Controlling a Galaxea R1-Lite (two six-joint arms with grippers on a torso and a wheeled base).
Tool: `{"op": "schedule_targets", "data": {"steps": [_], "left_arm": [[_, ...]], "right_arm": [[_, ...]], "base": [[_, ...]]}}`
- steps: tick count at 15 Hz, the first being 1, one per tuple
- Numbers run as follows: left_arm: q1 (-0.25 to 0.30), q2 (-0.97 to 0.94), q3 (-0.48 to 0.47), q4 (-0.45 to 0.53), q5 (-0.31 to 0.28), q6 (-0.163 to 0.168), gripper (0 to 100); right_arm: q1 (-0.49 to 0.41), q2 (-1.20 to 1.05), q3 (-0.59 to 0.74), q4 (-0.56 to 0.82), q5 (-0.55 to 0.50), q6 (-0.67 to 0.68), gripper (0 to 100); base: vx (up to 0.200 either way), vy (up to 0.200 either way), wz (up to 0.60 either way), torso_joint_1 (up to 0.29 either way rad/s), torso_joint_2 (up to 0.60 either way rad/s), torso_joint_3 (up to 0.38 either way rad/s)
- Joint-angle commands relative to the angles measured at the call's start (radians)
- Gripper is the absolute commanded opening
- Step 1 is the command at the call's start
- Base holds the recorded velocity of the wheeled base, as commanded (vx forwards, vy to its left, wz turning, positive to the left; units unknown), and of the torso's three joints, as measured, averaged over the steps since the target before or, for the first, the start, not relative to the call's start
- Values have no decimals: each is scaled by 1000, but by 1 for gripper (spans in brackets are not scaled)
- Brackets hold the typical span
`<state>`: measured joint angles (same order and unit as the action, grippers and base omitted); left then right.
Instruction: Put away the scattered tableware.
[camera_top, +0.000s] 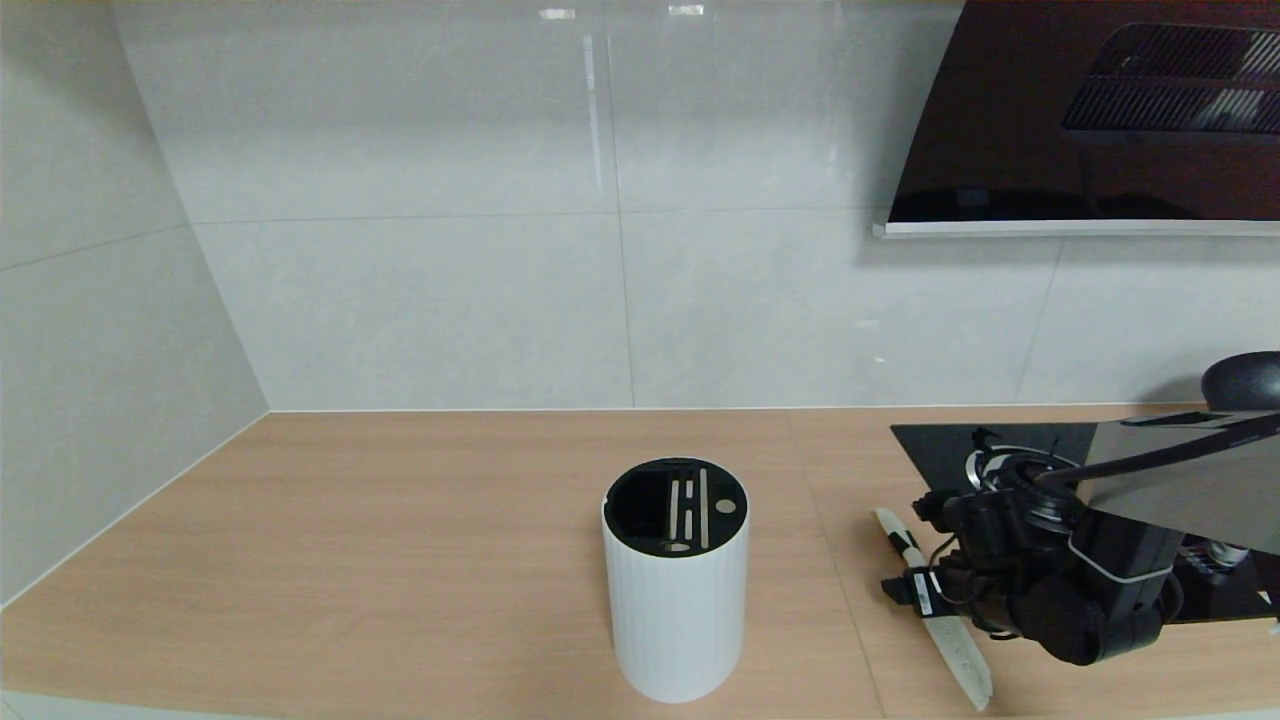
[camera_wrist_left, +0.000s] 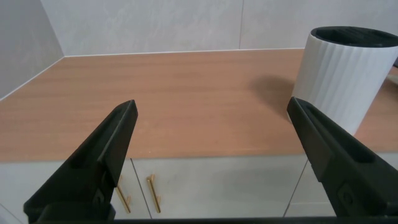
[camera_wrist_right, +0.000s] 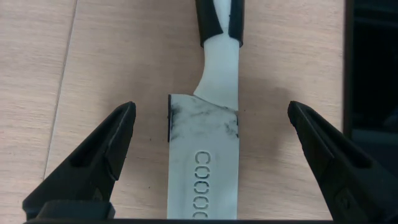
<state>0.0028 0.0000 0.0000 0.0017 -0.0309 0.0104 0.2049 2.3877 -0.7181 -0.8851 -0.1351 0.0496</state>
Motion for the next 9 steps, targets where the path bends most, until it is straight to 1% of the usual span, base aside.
{"op": "schedule_targets", "data": {"steps": [1, 5, 6, 9], "left_arm": [[0, 0, 0, 0, 0, 0, 100], [0, 0, 0, 0, 0, 0, 100], [0, 0, 0, 0, 0, 0, 100], [0, 0, 0, 0, 0, 0, 100]], "right_arm": [[2, 11, -7, 0, 0, 0, 100], [2, 16, -6, 0, 2, 0, 100], [2, 25, -7, 0, 2, 0, 0], [2, 28, -4, 2, 2, -2, 0]], "base": [[0, 0, 0, 0, 0, 0], [0, 0, 0, 0, 0, 0], [0, 0, 0, 0, 0, 0], [0, 0, 0, 0, 0, 0]]}}
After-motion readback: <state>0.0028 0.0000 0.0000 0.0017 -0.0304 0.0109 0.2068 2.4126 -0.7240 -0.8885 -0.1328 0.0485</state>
